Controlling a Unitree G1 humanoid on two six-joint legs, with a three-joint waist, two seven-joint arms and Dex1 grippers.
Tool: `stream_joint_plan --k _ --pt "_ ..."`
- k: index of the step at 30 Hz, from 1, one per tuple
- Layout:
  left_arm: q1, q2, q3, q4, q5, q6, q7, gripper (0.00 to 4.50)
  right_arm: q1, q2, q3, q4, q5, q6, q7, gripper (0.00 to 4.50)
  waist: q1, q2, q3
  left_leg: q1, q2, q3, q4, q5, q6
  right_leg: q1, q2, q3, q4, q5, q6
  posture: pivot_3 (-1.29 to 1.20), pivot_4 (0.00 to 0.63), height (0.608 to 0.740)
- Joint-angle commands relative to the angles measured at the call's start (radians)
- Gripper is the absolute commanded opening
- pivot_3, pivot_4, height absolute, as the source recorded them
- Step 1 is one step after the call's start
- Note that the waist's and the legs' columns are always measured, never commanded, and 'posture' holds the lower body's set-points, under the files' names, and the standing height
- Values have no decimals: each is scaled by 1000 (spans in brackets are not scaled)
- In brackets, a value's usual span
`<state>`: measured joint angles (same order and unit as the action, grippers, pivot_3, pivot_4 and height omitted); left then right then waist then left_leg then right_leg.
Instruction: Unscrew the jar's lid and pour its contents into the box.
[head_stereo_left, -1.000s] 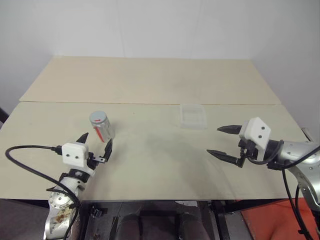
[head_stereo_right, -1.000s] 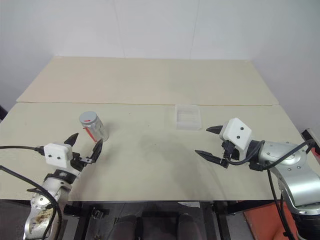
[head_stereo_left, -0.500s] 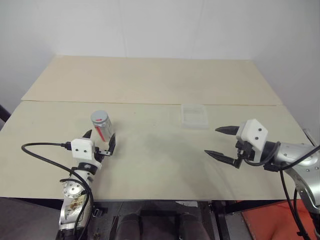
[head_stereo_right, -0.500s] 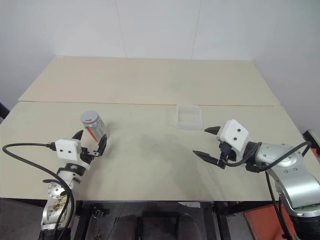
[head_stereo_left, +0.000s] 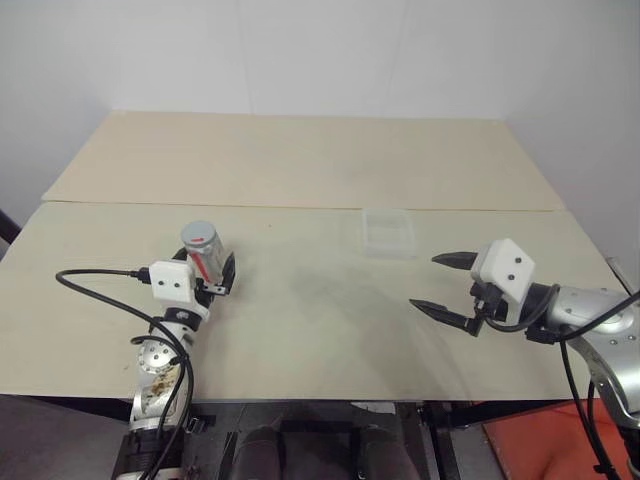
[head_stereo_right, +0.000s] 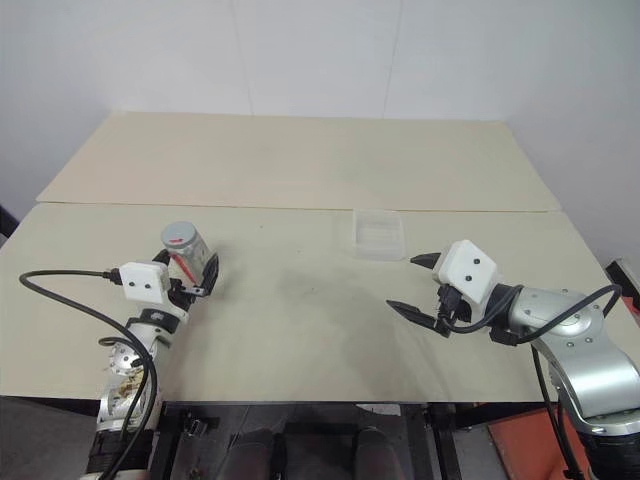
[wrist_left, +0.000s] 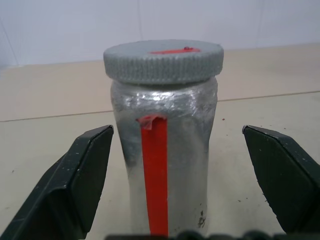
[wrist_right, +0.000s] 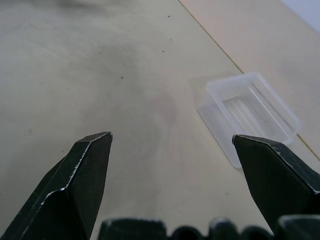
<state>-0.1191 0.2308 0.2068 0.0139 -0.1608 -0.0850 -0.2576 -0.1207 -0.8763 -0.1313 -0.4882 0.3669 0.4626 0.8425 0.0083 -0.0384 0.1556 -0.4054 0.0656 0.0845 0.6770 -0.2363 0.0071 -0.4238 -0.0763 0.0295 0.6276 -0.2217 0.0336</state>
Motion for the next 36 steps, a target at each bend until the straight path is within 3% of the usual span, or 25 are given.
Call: stream_joint_plan --k 1,4,9,10,17,22,29,36 --pt "-11 6 7 -21 -20 -2 -3 4308 0 0 -16 -30 -4 -3 -11 4500 0 0 0 0 0 0 0 0 0 0 0 0 0 0 0 0 150 740" --pt "-22 6 9 -8 -21 -4 -2 3599 -1 4 -14 -27 -2 -3 -13 4500 1 0 0 0 0 0 0 0 0 0 0 0 0 0 0 0 150 740" --pt "-61 2 13 45 -18 -5 10 1951 0 8 -13 -21 -3 -7 -14 4500 1 0 0 0 0 0 0 0 0 0 0 0 0 0 0 0 150 740" --pt "-68 3 15 58 -17 -7 11 1853 -1 9 -11 -21 -5 -8 -15 4500 1 0 0 0 0 0 0 0 0 0 0 0 0 0 0 0 150 740" --pt "-91 3 23 92 -43 31 12 1853 -10 23 -6 -12 -18 -22 -28 4500 2 0 0 1 0 0 0 0 0 1 0 0 0 0 0 0 150 740" --pt "-74 16 4 -46 -114 80 -55 1853 -61 84 -1 -44 10 21 -85 4500 1 0 0 1 0 0 1 0 0 1 0 0 1 0 1 0 150 740" --pt "-103 29 -103 -131 -191 158 -217 1853 -258 346 73 -144 124 201 -312 4500 -8 0 0 0 0 0 1 0 0 0 1 0 1 1 1 0 150 740" --pt "-215 6 -217 -2 -109 70 -297 1853 -413 573 265 -138 42 315 -524 4500 -8 0 0 -1 0 -1 1 0 0 -1 1 0 1 1 0 0 150 740"
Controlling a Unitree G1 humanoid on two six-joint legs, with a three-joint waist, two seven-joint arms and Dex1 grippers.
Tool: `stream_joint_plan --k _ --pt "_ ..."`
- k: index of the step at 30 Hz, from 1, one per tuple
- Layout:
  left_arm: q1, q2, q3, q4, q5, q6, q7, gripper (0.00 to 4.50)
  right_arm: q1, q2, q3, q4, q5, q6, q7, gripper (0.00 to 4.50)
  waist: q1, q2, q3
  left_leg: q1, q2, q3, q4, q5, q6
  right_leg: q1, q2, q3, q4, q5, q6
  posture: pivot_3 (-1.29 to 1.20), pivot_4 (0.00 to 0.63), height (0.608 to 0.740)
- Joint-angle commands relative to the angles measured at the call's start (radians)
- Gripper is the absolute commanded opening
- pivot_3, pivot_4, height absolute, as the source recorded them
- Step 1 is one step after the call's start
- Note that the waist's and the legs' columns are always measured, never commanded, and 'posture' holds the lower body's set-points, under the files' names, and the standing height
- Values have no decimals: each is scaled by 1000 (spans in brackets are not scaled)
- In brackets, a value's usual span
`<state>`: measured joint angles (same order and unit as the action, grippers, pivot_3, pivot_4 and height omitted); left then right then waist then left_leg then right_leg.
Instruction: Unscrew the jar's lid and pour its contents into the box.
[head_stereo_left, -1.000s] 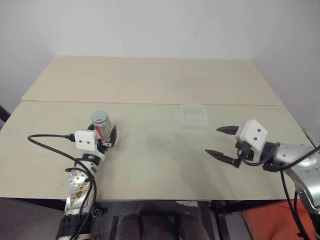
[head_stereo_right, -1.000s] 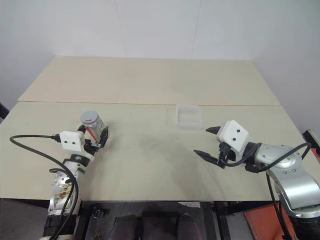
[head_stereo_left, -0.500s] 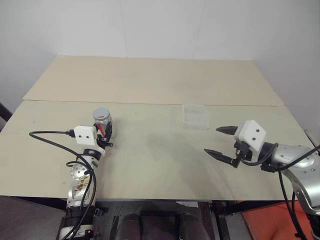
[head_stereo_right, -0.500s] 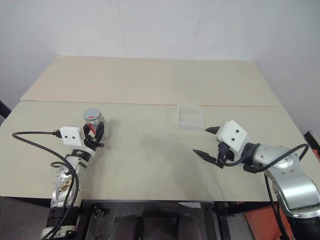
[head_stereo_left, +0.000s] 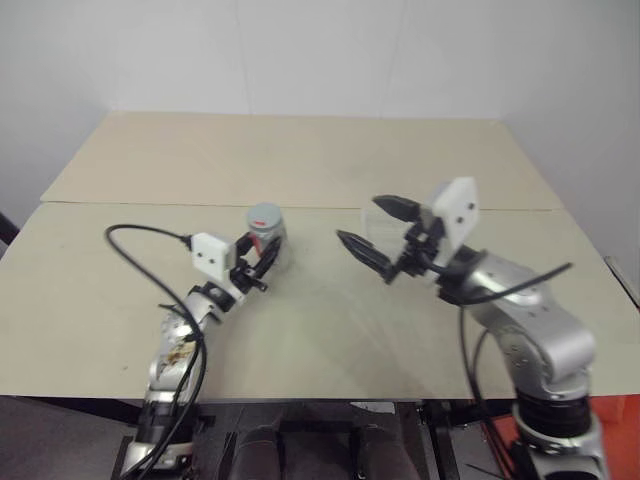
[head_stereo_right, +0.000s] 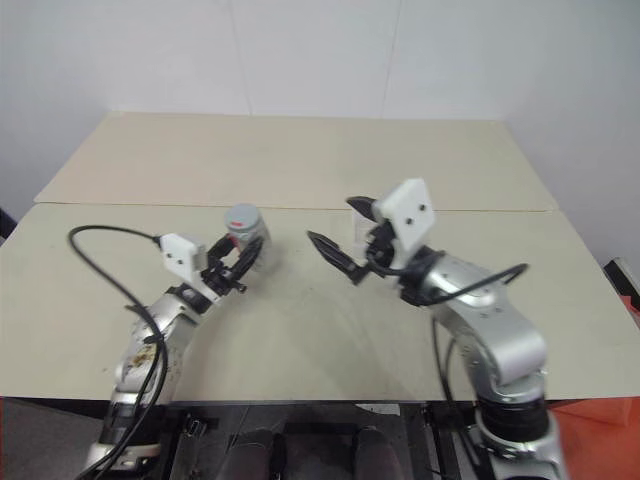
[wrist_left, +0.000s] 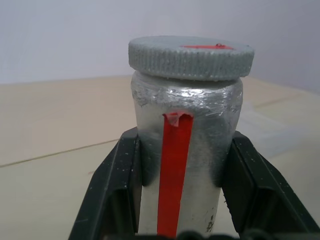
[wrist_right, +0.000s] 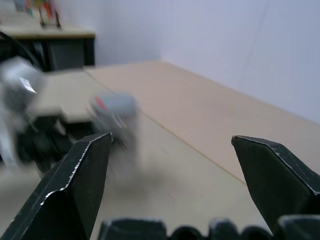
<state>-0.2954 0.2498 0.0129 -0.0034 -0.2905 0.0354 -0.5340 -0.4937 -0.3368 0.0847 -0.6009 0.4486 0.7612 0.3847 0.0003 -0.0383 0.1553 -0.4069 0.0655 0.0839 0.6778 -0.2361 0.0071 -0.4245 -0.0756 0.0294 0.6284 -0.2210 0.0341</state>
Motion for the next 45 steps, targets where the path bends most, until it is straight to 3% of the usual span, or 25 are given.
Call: stream_joint_plan --k 1,4,14,37,40,43,45 --pt "-49 -20 -28 27 22 -58 -23 1853 -50 50 78 -19 -60 17 -82 4500 0 0 0 -1 0 0 0 0 0 -1 0 0 0 0 0 0 150 740" --pt "-55 -37 -43 39 28 -86 -36 1853 -85 89 151 11 -113 13 -112 4500 -3 0 0 -2 0 0 0 0 0 -1 0 0 -1 0 0 0 150 740" --pt "-58 -50 -55 45 32 -113 -52 1853 -128 157 206 138 -223 -44 -131 4500 -11 0 0 -1 0 0 0 0 0 -1 0 0 0 0 0 0 150 740" --pt "-82 -68 -55 95 47 -154 -73 1853 -101 196 215 238 -333 -124 -106 4500 -13 0 0 -2 0 0 0 0 0 -2 0 0 0 0 0 0 150 740" --pt "-80 -65 -50 94 48 -155 -70 1853 -98 202 214 256 -339 -135 -100 3863 -13 0 0 -2 0 0 0 0 0 -2 0 0 0 0 0 0 150 740" --pt "-73 -66 -48 86 48 -153 -64 1853 -99 210 205 273 -344 -152 -98 2852 -13 0 0 -2 0 0 0 0 0 -2 0 0 0 0 0 0 150 740" --pt "-70 -67 -48 83 48 -151 -64 1853 -102 214 200 281 -350 -159 -98 2809 -13 0 0 -2 0 0 -1 0 0 -2 0 0 0 0 0 0 150 740"
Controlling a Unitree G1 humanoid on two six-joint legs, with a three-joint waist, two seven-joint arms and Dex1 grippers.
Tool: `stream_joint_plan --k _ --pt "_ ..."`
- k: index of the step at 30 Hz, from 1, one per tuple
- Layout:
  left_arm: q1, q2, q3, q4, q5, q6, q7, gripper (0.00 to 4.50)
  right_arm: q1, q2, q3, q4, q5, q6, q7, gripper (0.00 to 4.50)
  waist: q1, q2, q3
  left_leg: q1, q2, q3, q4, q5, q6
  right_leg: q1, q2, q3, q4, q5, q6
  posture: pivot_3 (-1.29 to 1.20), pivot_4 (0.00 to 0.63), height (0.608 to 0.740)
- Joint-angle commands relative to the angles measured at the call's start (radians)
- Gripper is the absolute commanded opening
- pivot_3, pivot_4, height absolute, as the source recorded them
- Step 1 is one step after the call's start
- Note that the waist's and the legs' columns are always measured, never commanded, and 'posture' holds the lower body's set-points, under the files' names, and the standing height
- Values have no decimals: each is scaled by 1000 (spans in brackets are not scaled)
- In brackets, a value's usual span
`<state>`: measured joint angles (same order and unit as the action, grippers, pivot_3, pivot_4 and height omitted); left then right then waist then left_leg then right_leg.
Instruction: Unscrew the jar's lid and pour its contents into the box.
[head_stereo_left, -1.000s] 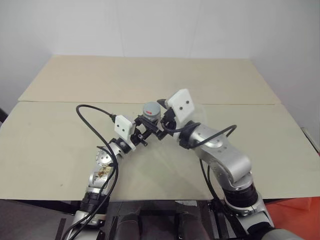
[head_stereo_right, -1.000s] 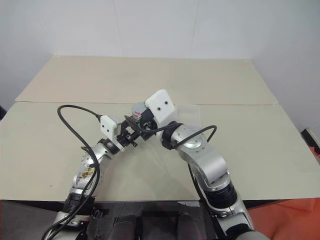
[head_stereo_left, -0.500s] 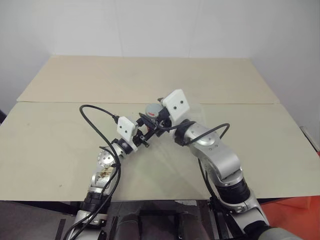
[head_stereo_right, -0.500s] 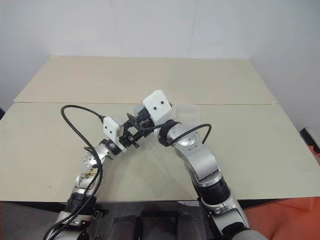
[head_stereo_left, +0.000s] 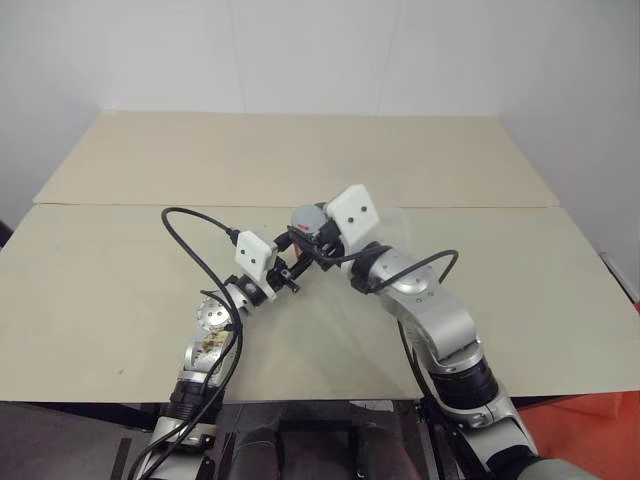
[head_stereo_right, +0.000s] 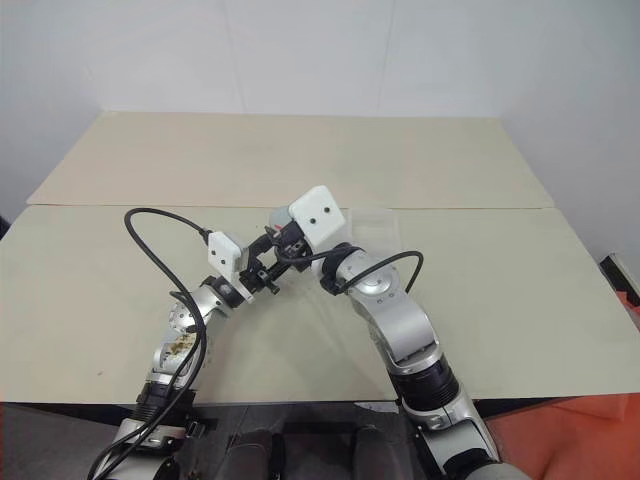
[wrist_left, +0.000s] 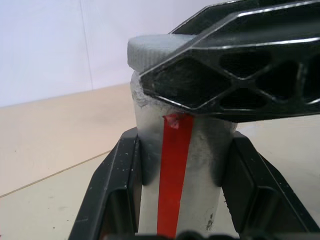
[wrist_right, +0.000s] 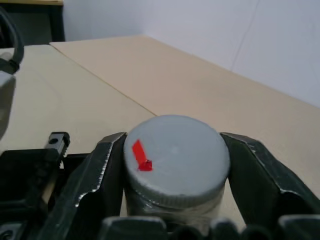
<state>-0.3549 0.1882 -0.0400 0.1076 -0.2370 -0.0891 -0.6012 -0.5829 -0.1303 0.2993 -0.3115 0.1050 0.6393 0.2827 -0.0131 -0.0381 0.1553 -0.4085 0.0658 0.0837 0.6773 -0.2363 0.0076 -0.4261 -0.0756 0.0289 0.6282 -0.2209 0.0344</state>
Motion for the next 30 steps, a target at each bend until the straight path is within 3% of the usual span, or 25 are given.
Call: stream_joint_plan --k 1,10,19,30 --pt "-7 -5 4 -30 -5 -26 2 1853 -15 6 -13 -7 -11 -41 6 2809 0 0 0 0 0 0 0 0 0 0 0 0 0 0 0 0 150 740" --pt "13 21 2 -74 -33 -5 -39 1853 -14 -11 -26 0 16 -71 69 2809 -1 0 0 0 0 0 0 0 0 0 0 0 0 0 0 0 150 740" --pt "45 150 3 -227 -166 80 -221 1853 -34 -134 -105 1 217 -122 387 2809 -1 0 0 0 1 0 -1 0 0 0 0 0 -1 0 0 0 150 740" --pt "21 216 -4 -316 -279 193 -352 1853 -180 -242 -146 204 389 -189 826 2809 0 0 0 0 1 0 0 0 0 0 0 0 -1 0 0 0 150 740"
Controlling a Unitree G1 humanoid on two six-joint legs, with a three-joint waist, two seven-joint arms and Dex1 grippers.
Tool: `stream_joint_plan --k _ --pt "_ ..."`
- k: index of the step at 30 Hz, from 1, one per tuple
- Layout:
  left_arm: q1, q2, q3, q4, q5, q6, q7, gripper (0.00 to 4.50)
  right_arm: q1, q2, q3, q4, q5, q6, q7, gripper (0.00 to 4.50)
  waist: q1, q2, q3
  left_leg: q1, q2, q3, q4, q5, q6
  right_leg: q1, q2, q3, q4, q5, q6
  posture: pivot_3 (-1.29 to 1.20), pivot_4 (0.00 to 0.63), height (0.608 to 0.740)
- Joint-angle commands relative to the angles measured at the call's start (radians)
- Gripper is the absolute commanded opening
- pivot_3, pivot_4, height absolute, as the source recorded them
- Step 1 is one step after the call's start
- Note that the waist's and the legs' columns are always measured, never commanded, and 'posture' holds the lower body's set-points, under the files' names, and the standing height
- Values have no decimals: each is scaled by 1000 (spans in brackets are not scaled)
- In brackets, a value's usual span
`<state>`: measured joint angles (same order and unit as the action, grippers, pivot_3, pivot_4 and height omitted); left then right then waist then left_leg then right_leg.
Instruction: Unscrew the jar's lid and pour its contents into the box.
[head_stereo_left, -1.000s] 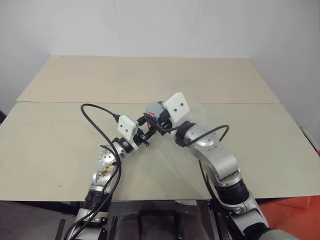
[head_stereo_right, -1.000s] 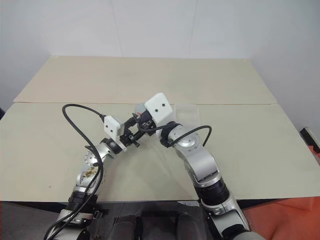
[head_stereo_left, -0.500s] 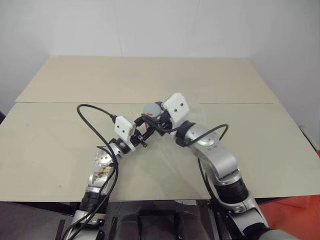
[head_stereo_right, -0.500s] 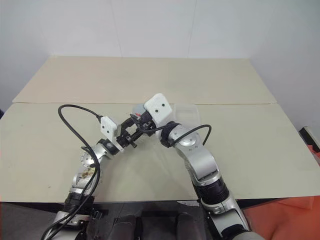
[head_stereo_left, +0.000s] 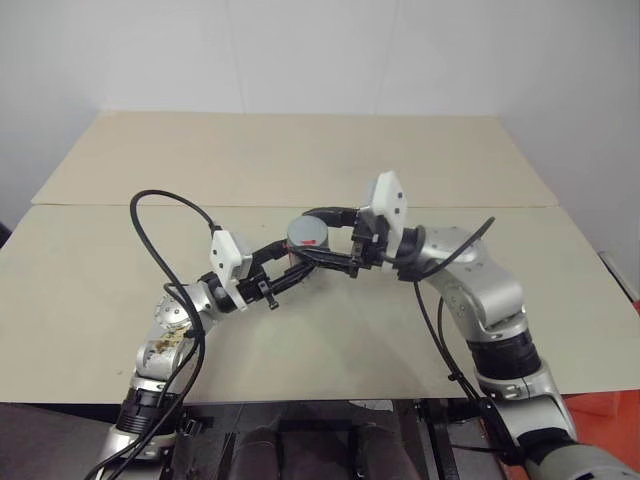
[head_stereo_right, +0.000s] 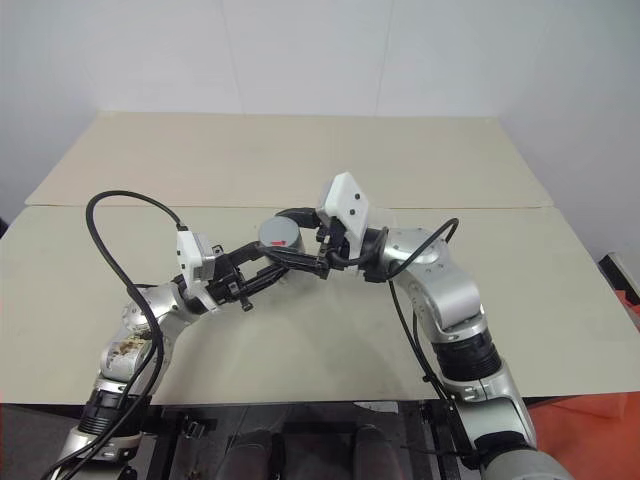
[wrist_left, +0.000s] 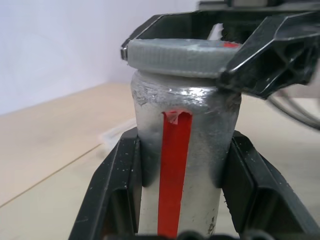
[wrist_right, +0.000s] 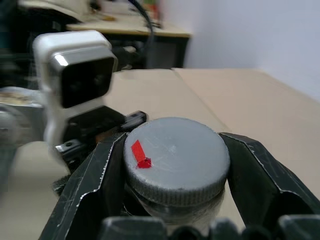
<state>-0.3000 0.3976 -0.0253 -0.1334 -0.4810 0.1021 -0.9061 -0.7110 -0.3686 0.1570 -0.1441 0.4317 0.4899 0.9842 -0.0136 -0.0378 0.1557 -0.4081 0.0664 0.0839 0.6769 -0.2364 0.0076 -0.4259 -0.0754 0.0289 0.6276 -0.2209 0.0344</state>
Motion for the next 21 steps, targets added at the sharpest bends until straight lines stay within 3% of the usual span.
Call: stream_joint_plan --k 1,8,15,20,21 --pt "-36 9 -19 -80 -40 9 -53 1853 -62 -9 -1 54 60 -54 154 2809 0 0 0 0 0 0 0 0 0 0 0 0 0 0 0 0 150 740" --pt "-53 12 -20 -89 -53 24 -91 1853 -154 -30 34 233 25 -150 379 2809 0 0 0 0 0 0 0 0 0 0 0 0 0 0 0 0 150 740" --pt "-54 0 -16 -84 -47 21 -85 1853 -188 -17 20 340 -7 -216 413 2809 1 0 0 0 0 0 0 0 0 0 0 0 0 0 0 0 150 740" --pt "-49 -13 -16 -88 -46 17 -79 1853 -183 -11 -19 349 20 -236 417 4370 1 0 0 0 0 0 0 0 0 0 0 0 0 0 0 0 150 740" --pt "-47 -16 -16 -88 -44 16 -78 1853 -180 -14 -27 342 28 -230 419 4443 1 0 0 0 0 0 0 0 0 0 0 0 0 0 0 0 150 740"
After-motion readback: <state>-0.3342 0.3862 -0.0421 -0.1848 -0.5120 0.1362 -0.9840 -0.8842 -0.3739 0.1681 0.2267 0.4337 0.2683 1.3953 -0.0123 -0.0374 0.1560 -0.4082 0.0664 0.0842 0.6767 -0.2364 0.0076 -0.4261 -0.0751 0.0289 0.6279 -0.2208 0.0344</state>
